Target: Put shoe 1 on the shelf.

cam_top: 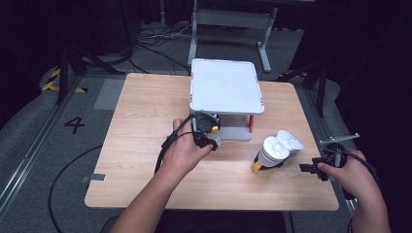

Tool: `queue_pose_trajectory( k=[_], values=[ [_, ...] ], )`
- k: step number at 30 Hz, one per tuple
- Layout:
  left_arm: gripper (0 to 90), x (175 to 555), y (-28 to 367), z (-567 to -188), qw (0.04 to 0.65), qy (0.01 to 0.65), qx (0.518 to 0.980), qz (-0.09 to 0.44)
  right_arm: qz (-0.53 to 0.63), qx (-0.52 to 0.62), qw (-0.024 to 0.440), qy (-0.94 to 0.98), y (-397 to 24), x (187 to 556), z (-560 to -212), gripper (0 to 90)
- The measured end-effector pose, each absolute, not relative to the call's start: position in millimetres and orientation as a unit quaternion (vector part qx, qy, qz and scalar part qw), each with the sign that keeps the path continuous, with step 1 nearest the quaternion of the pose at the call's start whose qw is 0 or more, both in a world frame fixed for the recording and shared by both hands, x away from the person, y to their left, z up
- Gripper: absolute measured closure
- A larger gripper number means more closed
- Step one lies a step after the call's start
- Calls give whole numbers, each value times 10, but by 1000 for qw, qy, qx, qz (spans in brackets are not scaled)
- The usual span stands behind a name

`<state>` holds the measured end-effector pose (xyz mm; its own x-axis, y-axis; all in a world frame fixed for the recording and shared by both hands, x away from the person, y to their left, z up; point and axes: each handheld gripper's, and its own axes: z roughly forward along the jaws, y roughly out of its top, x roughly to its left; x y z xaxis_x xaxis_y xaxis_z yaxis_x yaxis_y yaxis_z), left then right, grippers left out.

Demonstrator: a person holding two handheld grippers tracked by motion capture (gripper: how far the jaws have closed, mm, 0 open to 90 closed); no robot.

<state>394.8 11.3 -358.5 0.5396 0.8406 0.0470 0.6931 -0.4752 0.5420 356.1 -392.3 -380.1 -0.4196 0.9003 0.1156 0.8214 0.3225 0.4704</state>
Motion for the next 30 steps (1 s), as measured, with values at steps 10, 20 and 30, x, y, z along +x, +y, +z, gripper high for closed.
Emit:
queue_pose_trajectory(
  k=[10, 20, 30],
  values=[
    [536, 3995, 9, -3884, 198, 568, 796, 69, 247, 529, 88, 807, -3882, 3663, -3749, 345],
    [586, 4162, -102, -4033, 238, 564, 790, 19, 246, 536, 86, 803, -3908, 3615, -3759, 347],
    [697, 4317, -138, -4126, 262, 554, 788, 45, 247, 552, 87, 792, -4008, 3510, -3761, 344]
  ],
)
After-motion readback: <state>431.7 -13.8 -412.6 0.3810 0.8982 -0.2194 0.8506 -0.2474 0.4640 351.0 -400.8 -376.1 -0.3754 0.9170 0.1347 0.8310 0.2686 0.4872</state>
